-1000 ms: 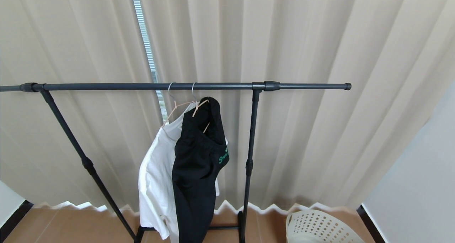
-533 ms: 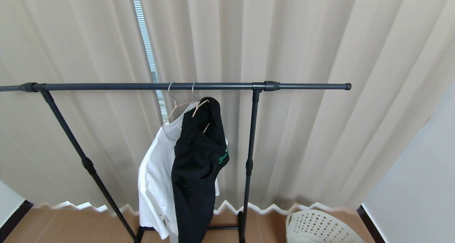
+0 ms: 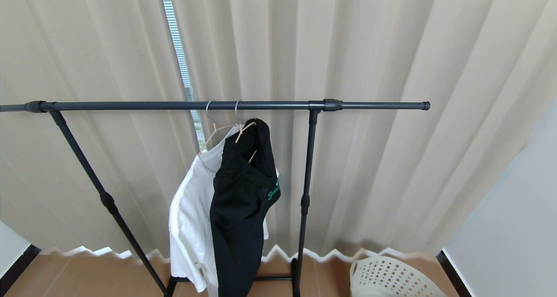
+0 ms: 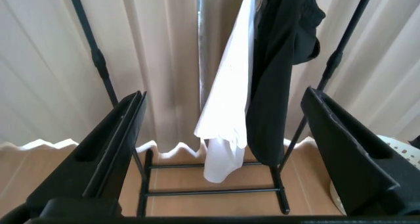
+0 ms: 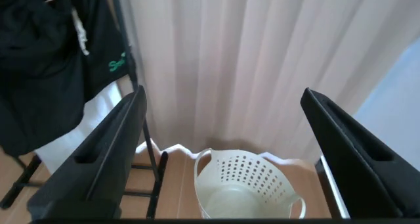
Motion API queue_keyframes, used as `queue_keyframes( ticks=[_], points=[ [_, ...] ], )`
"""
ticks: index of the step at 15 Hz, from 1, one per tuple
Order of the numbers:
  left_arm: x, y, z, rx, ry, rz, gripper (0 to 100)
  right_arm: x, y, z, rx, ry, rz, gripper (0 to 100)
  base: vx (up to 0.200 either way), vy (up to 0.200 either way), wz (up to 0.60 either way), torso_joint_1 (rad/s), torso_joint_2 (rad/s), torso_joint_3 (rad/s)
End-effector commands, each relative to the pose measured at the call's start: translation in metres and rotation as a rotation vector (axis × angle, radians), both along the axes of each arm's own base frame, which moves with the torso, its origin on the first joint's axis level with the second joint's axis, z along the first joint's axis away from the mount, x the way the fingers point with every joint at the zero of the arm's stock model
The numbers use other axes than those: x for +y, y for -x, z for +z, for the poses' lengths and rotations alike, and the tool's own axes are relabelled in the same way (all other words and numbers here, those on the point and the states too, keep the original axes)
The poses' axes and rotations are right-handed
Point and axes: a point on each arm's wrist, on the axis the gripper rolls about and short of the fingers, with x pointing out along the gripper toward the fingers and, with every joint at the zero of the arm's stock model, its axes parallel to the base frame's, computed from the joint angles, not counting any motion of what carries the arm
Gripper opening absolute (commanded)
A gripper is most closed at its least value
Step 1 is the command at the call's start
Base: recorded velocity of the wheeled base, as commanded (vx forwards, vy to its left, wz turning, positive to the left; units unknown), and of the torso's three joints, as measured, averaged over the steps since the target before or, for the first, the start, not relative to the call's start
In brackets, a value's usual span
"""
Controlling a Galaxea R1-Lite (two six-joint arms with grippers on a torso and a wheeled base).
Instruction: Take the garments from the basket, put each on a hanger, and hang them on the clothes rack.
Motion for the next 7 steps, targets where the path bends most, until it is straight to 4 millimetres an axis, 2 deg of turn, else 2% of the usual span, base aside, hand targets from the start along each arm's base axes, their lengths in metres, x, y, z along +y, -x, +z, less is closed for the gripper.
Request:
queue_keyframes(
  ticks=[1,7],
  points=[
    [0.0000,-0.0004,0.0003,0.005,0.000,0.000,100,0.0000,0.0002,0.0002,-0.003,-0.008,0.001,100,0.000,0.000,0.00,0.000,0.00,0.000],
    [0.0000,-0.0005,-0.0001,0.007,0.000,0.000,100,0.0000,0.0002,0.0002,-0.003,-0.005,0.000,100,0.000,0.000,0.00,0.000,0.00,0.000]
  ],
)
